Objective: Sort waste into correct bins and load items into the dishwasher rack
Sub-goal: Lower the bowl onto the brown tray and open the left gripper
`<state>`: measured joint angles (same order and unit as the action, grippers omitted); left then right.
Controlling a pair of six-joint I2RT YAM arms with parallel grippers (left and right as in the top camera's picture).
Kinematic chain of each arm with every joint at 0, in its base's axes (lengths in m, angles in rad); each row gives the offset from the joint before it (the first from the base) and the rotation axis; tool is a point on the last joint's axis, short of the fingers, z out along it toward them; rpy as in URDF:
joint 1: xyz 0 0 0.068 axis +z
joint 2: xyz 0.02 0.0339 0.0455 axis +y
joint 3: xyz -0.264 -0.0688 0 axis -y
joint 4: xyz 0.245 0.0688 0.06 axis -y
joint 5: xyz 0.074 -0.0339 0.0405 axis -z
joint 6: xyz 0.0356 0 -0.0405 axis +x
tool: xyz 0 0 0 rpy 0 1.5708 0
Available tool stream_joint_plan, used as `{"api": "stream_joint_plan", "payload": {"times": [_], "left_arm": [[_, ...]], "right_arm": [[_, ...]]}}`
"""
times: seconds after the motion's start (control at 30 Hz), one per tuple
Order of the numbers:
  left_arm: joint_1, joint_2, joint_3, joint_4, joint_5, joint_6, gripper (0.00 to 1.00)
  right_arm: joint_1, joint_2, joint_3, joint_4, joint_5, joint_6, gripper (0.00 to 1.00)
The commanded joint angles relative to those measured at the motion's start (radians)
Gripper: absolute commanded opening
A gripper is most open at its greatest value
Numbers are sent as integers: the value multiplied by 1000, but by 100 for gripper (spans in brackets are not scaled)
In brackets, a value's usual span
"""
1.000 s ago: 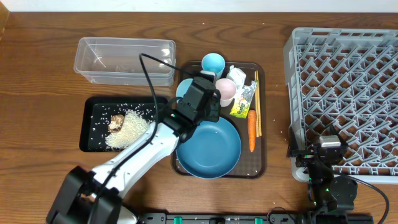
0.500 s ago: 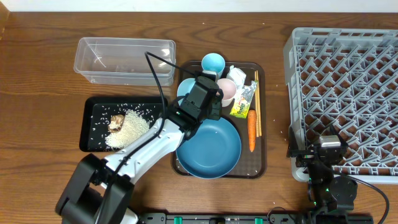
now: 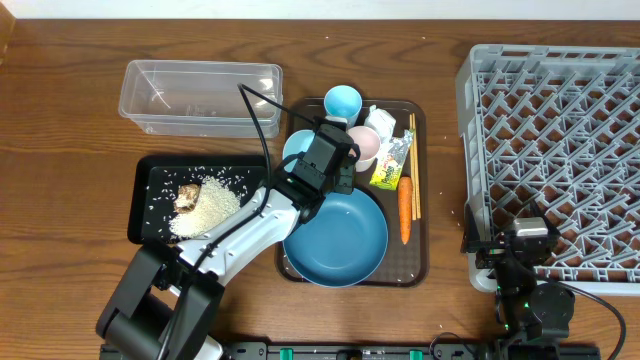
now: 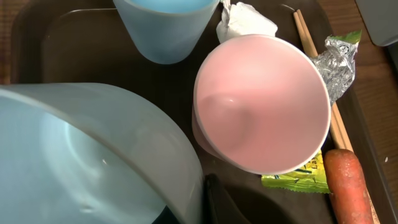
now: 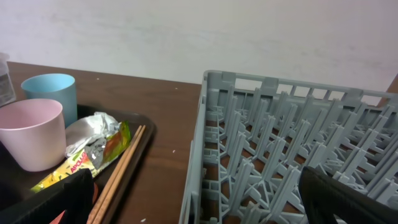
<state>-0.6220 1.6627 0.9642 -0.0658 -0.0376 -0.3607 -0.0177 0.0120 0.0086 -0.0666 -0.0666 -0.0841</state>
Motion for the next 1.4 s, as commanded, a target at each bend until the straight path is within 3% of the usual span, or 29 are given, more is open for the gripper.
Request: {"api": "stream_joint_plan", "payload": {"times": [0.0, 0.1, 0.6, 0.83, 0.93, 1.1, 1.2, 1.37], "left_arm": [[3, 4, 11, 3, -27, 20, 8], [3, 4, 11, 3, -27, 20, 17], [3, -7, 11, 0, -27, 20, 17], [3, -116, 11, -49, -27, 20, 17], [3, -195, 11, -119, -27, 20, 35], [3, -335, 11, -262, -27, 20, 75], [3, -409, 11, -337, -27, 20, 89], [4, -521, 11, -393, -32, 20, 92]], "right_arm": [[-8, -5, -3, -2, 7, 8, 99], [-8, -5, -3, -2, 7, 8, 99], [-8, -5, -3, -2, 7, 8, 99], [-8, -5, -3, -2, 7, 8, 99], [-8, -5, -3, -2, 7, 8, 99], [-8, -5, -3, -2, 7, 8, 99], [-8, -5, -3, -2, 7, 8, 99], [-8, -5, -3, -2, 7, 8, 99]]}}
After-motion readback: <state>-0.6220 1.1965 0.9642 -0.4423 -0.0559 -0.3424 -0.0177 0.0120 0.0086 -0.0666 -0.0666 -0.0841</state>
